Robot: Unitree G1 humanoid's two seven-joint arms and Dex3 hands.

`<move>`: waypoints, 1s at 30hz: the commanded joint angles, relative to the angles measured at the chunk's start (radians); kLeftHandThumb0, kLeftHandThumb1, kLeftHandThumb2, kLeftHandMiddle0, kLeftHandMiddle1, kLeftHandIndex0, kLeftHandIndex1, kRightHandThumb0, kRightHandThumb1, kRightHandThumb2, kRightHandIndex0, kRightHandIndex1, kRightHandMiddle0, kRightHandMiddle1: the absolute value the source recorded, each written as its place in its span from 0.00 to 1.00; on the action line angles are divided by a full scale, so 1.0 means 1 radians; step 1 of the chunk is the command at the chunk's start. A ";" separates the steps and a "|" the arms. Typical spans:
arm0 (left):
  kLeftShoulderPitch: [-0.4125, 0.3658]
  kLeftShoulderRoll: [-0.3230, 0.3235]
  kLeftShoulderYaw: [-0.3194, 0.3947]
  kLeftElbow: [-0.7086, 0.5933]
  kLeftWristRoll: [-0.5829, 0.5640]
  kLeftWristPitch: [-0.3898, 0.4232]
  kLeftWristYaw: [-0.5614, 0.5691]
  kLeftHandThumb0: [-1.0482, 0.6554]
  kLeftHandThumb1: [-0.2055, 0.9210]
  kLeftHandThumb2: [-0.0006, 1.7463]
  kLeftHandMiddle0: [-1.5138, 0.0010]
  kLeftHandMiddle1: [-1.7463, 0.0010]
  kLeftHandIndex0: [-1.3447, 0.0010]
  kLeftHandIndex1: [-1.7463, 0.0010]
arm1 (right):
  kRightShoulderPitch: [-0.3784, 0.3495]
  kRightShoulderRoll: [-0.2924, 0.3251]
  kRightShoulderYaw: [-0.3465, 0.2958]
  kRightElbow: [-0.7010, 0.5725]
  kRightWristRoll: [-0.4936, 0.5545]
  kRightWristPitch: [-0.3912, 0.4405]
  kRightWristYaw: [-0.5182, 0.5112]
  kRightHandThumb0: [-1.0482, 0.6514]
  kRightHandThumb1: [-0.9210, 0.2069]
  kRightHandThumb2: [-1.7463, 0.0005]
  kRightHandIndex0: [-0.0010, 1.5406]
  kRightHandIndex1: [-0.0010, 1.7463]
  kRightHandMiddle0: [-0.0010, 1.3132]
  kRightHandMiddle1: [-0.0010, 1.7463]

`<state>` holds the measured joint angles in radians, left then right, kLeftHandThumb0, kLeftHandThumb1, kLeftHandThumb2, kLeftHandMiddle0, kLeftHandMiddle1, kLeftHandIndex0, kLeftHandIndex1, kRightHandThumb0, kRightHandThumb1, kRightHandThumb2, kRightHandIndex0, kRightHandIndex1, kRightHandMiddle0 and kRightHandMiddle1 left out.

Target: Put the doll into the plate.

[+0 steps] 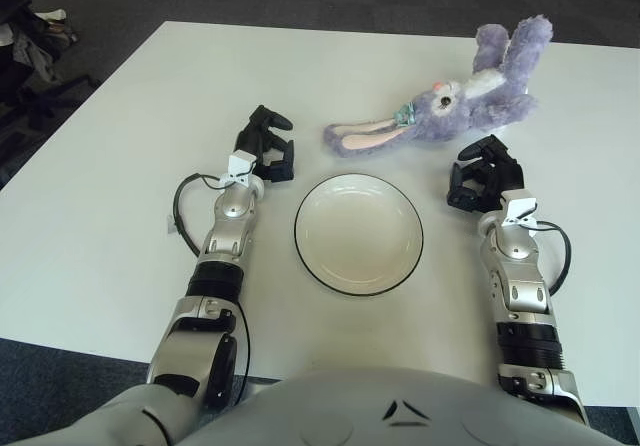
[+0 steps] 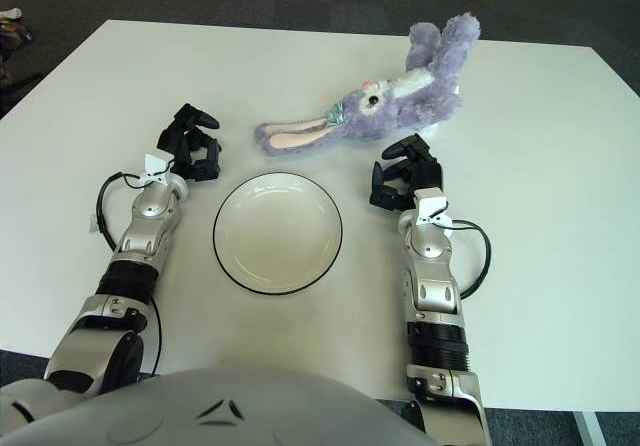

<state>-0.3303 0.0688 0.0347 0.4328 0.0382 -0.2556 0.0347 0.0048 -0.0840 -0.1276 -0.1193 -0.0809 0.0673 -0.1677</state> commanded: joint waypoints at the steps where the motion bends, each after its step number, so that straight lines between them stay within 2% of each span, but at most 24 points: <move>1: 0.053 -0.009 0.004 0.023 -0.006 0.013 0.001 0.61 0.48 0.75 0.68 0.00 0.65 0.00 | 0.051 0.003 -0.011 -0.025 -0.020 0.021 -0.013 0.61 0.53 0.24 0.32 1.00 0.37 1.00; 5: 0.052 -0.006 0.004 0.028 -0.002 0.017 0.003 0.61 0.48 0.75 0.68 0.00 0.65 0.00 | 0.034 -0.011 -0.030 -0.102 -0.026 0.066 -0.010 0.61 0.49 0.28 0.30 1.00 0.34 1.00; 6: 0.052 -0.006 0.004 0.029 0.000 0.017 0.004 0.61 0.47 0.75 0.64 0.00 0.66 0.03 | 0.031 -0.012 -0.033 -0.136 -0.031 0.081 -0.013 0.61 0.48 0.28 0.30 1.00 0.33 1.00; 10: 0.052 -0.007 0.005 0.031 0.002 0.013 0.007 0.61 0.46 0.75 0.58 0.00 0.67 0.06 | 0.028 -0.017 -0.045 -0.221 -0.044 0.116 -0.014 0.61 0.45 0.30 0.28 1.00 0.31 1.00; 15: 0.056 -0.009 0.005 0.027 0.001 0.004 0.006 0.61 0.47 0.75 0.66 0.00 0.65 0.01 | 0.048 -0.028 -0.071 -0.281 -0.036 0.099 -0.001 0.61 0.44 0.32 0.27 1.00 0.30 1.00; 20: 0.060 -0.010 0.006 0.031 -0.004 -0.009 0.003 0.61 0.47 0.76 0.67 0.00 0.64 0.00 | 0.073 -0.053 -0.124 -0.366 -0.004 0.102 0.031 0.61 0.42 0.33 0.26 1.00 0.29 1.00; 21: 0.060 -0.010 0.007 0.032 -0.004 -0.010 0.003 0.61 0.47 0.76 0.67 0.00 0.64 0.00 | 0.073 -0.056 -0.131 -0.377 -0.001 0.105 0.036 0.61 0.36 0.39 0.28 0.95 0.25 1.00; 24: 0.060 -0.010 0.007 0.033 -0.003 -0.009 0.005 0.61 0.47 0.76 0.67 0.00 0.64 0.00 | 0.066 -0.063 -0.145 -0.391 0.007 0.101 0.048 0.61 0.28 0.49 0.31 0.88 0.20 1.00; 27: 0.061 -0.011 0.006 0.032 0.000 -0.005 0.008 0.61 0.46 0.76 0.67 0.00 0.64 0.00 | 0.017 -0.097 -0.162 -0.411 0.002 0.124 0.063 0.61 0.41 0.35 0.30 0.96 0.29 1.00; 30: 0.061 -0.012 0.005 0.032 0.001 -0.004 0.010 0.61 0.46 0.76 0.67 0.00 0.64 0.00 | -0.010 -0.114 -0.157 -0.433 -0.024 0.142 0.066 0.61 0.48 0.30 0.36 0.99 0.29 0.97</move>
<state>-0.3190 0.0761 0.0432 0.4329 0.0382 -0.2605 0.0377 0.0395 -0.1744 -0.2804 -0.5152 -0.0924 0.1922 -0.1102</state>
